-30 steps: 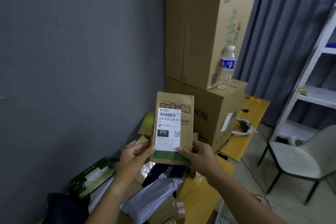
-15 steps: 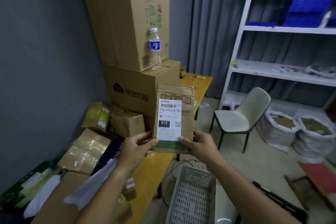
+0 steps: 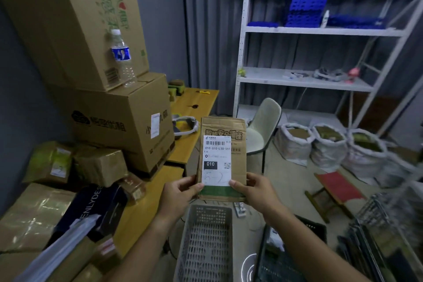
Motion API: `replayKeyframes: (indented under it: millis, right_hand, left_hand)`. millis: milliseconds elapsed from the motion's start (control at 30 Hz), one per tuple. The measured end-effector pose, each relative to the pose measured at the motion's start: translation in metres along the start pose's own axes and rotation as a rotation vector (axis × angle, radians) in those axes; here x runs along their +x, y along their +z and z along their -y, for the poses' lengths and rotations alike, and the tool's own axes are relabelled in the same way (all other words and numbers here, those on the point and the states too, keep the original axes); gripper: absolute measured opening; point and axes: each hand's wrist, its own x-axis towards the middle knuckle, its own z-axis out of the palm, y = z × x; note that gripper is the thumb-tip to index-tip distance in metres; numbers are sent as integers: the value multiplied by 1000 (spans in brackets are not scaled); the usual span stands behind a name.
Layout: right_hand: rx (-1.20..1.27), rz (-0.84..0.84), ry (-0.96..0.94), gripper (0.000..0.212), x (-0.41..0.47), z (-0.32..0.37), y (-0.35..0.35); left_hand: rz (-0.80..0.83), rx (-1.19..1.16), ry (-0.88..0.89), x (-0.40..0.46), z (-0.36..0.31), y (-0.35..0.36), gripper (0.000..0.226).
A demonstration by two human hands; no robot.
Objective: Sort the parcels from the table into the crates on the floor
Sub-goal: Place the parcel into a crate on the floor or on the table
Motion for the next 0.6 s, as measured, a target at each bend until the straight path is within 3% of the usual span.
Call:
replayKeyframes:
  millis: [300, 467, 600]
  right_hand:
    - [-31, -16, 159, 38, 67, -35, 19]
    - [-55, 3, 266, 19, 106, -54, 35]
    - [-49, -2, 397, 28, 135, -83, 41]
  left_hand:
    - [42, 60, -69, 71, 53, -2, 26]
    - [89, 96, -159, 117, 94, -8, 28]
    - [168, 135, -248, 142, 130, -3, 40]
